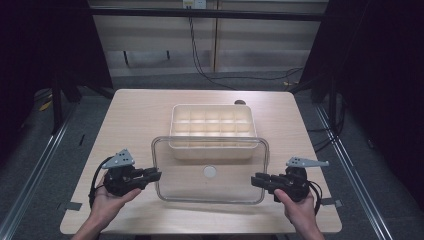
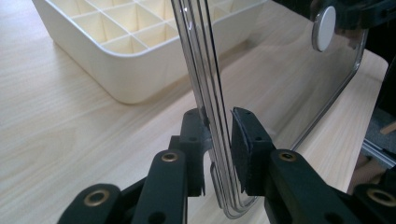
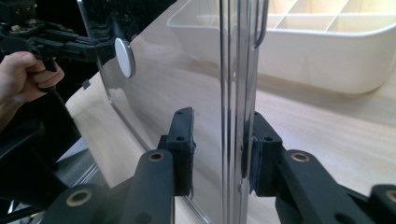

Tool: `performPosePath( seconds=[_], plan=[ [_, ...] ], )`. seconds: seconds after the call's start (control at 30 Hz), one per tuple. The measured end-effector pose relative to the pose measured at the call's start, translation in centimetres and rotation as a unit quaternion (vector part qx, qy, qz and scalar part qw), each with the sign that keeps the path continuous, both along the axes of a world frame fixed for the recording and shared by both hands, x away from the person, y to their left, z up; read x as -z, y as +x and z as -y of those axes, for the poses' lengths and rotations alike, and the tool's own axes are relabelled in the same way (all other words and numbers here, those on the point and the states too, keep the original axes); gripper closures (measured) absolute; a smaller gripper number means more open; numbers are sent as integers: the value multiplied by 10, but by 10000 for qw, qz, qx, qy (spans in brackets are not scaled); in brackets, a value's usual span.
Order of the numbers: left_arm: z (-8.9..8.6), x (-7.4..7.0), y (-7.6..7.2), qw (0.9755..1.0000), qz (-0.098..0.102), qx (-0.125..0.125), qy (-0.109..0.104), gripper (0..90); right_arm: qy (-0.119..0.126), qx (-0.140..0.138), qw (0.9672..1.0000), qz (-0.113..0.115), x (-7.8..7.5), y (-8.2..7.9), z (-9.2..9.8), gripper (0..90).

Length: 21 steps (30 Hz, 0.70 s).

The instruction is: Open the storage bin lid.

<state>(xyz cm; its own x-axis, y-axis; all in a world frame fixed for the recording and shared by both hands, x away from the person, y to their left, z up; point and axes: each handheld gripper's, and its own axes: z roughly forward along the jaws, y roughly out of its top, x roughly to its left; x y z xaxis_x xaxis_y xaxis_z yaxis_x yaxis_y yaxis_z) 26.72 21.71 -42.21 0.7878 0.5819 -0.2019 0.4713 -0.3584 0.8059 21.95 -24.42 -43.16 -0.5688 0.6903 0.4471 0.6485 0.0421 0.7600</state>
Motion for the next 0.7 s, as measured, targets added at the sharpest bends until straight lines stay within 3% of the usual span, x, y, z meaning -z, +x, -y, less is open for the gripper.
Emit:
performPosePath(
  seconds=[0.23,0.7],
  plan=[
    [0,1,-6,10000,-12,28,72,754,-64,-70,9998,-169,9,-7,-2,672],
    [4,15,-18,9993,-273,201,164,752,-51,-56,9989,-457,24,-20,3,662]
  ],
)
